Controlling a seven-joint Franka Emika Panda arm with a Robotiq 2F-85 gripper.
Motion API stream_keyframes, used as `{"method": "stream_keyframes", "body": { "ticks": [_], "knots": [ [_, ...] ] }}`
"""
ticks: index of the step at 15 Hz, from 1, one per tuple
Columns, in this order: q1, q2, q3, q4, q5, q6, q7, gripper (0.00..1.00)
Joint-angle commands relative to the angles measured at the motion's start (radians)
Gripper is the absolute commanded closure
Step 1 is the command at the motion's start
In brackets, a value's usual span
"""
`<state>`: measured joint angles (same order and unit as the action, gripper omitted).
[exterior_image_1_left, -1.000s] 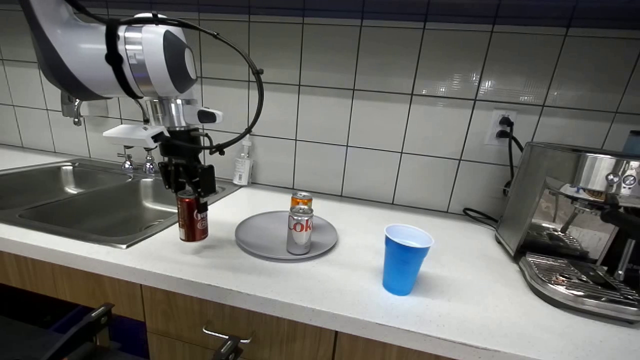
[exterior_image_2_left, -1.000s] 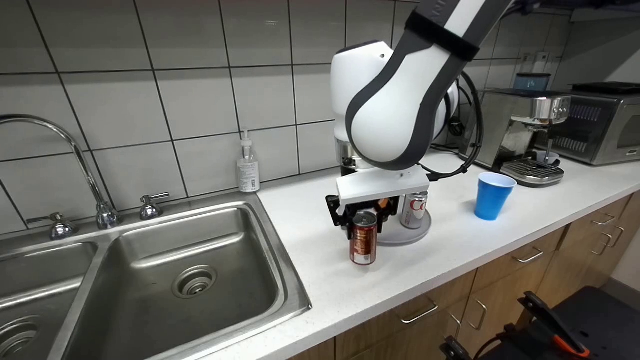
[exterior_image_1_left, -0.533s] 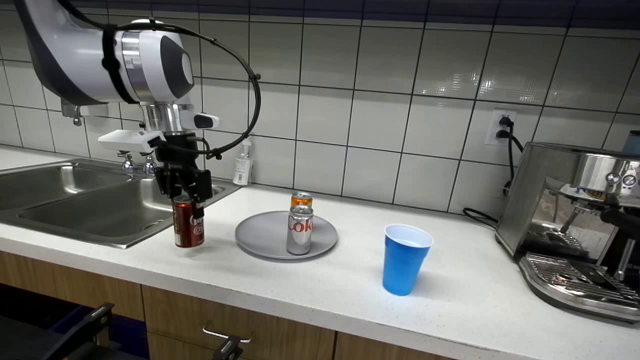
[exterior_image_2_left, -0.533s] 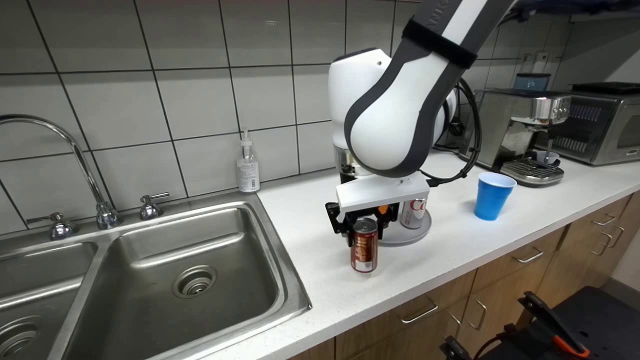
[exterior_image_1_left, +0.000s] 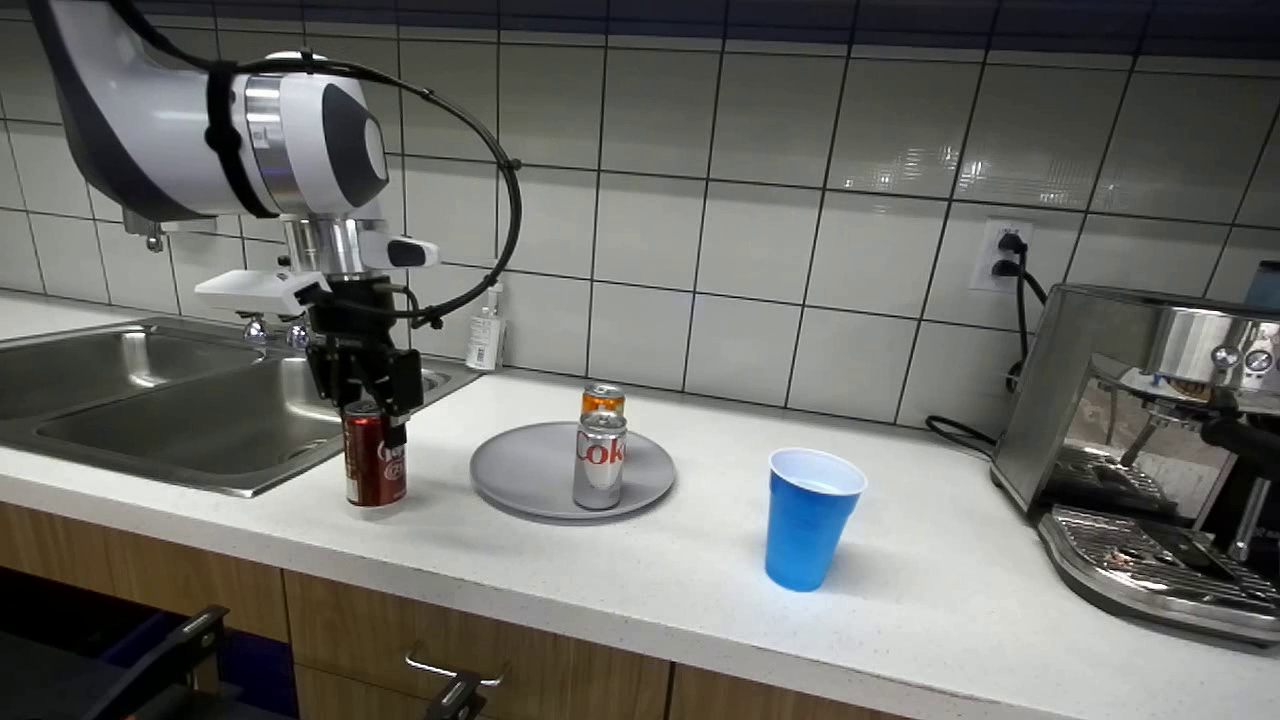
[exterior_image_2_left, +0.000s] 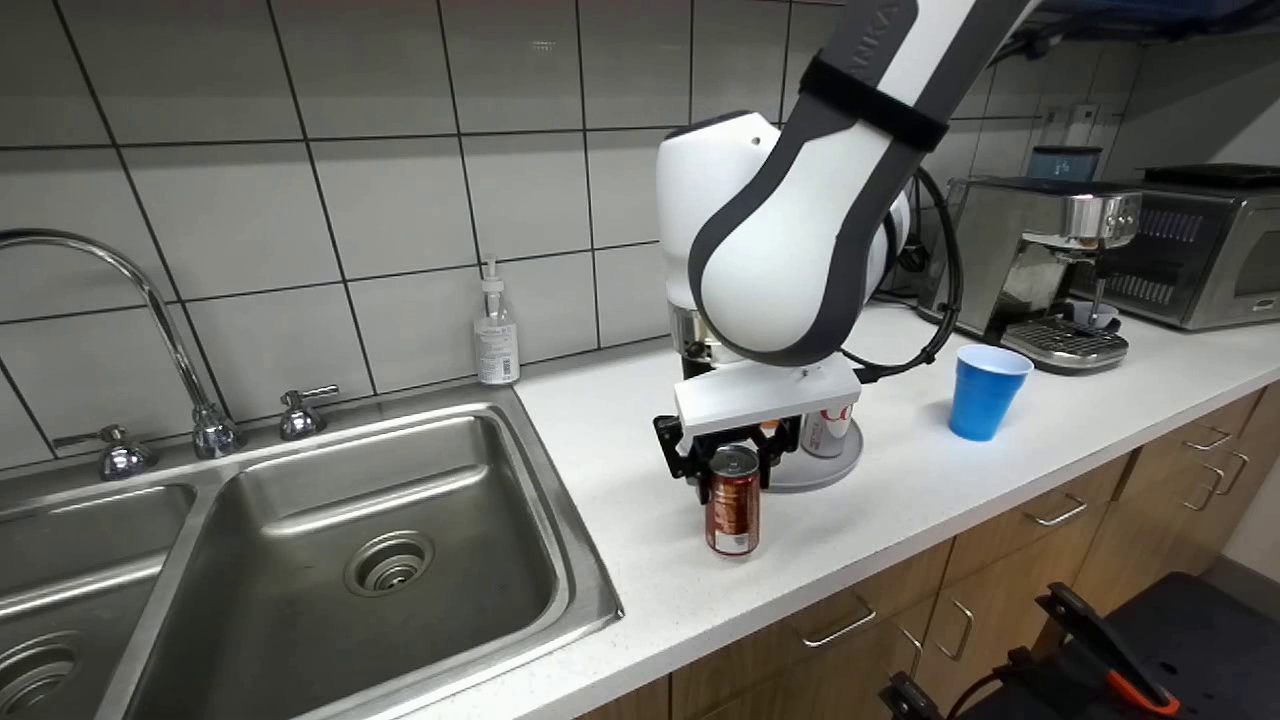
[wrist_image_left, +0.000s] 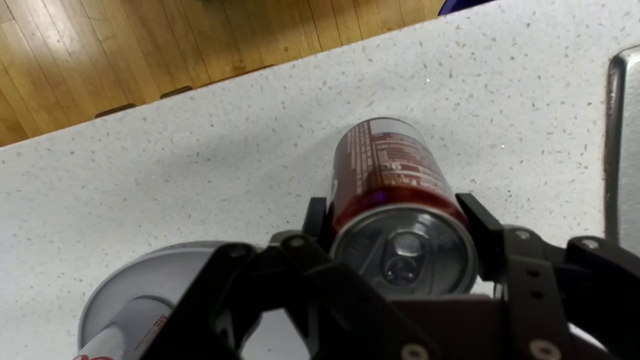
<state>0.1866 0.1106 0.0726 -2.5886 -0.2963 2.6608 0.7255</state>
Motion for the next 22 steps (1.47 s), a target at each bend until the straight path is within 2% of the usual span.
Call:
{"method": "stream_keyframes", "body": {
  "ticks": [1, 2, 3, 12, 22],
  "knots": [
    [0.007, -0.018, -0.003, 0.003, -0.016, -0.024, 0.004, 0.05],
    [0.006, -0.019, -0.003, 0.002, -0.016, -0.023, 0.005, 0.00],
    [0.006, -0.020, -0.003, 0.002, -0.015, -0.023, 0.004, 0.00],
    [-0.014, -0.097, 0.000, -0.014, 0.024, -0.015, -0.025, 0.00],
    [-0.074, -0.180, 0.000, -0.006, 0.049, -0.011, -0.043, 0.00]
  ]
}}
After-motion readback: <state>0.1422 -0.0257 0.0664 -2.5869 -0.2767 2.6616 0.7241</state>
